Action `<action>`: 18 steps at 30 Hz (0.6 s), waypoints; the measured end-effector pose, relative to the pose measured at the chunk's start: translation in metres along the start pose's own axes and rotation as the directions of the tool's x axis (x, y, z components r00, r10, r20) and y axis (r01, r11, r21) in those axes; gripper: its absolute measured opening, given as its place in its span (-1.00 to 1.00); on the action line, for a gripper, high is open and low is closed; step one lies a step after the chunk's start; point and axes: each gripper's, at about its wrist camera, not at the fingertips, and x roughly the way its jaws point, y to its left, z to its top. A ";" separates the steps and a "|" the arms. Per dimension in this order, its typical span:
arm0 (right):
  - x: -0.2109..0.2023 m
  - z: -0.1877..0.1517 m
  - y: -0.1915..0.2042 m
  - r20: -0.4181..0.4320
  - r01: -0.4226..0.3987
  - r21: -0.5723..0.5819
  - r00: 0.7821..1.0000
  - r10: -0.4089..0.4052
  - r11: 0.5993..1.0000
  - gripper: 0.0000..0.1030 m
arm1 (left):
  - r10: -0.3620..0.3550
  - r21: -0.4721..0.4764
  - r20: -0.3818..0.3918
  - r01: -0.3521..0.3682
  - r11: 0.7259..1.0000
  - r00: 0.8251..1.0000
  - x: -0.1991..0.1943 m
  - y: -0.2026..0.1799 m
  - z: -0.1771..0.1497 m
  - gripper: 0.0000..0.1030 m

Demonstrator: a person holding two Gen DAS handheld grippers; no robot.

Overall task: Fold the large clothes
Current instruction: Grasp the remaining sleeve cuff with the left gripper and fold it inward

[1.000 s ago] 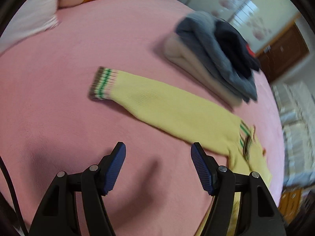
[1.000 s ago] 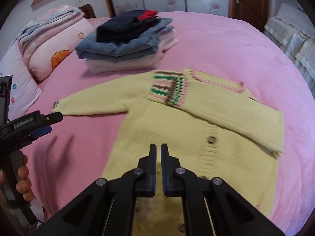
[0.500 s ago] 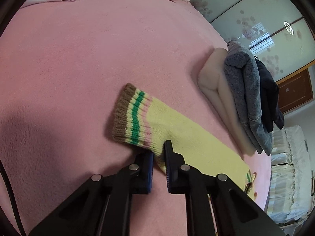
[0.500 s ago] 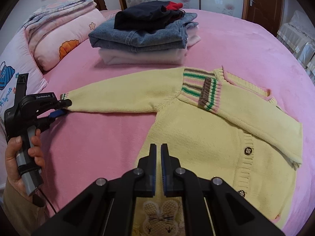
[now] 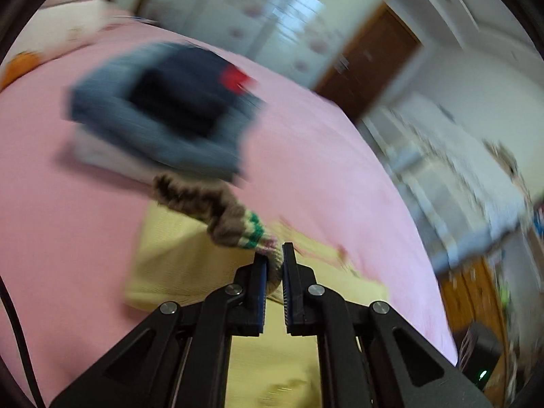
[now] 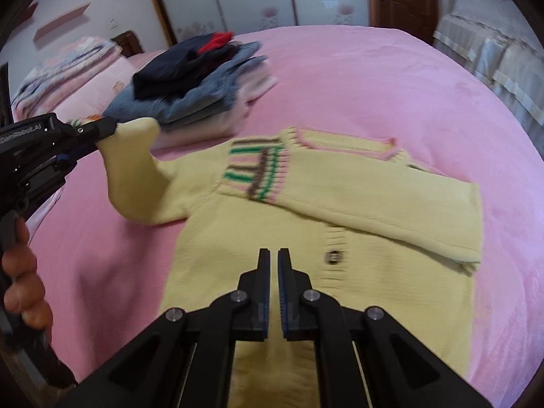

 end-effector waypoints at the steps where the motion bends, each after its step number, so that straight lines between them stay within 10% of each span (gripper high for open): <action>1: -0.003 -0.001 -0.013 0.002 0.015 0.021 1.000 -0.015 1.000 -0.91 | -0.010 0.024 -0.042 0.011 1.000 0.999 0.014 -0.011 -0.005 -0.89; 6: -0.011 -0.007 -0.062 -0.010 0.066 0.096 0.998 -0.065 0.993 -0.91 | -0.019 0.048 -0.297 0.035 0.998 0.955 0.078 -0.036 -0.042 -0.06; 10: -0.017 -0.011 -0.089 -0.006 0.083 0.146 0.997 -0.083 0.986 -0.91 | -0.067 -0.017 -0.368 0.065 0.998 0.928 0.089 -0.031 -0.047 0.03; 18: -0.019 -0.007 -0.098 0.021 0.002 0.184 1.000 -0.006 0.983 -0.91 | 0.013 -0.081 -0.251 -0.035 0.996 0.968 0.029 0.004 -0.044 0.34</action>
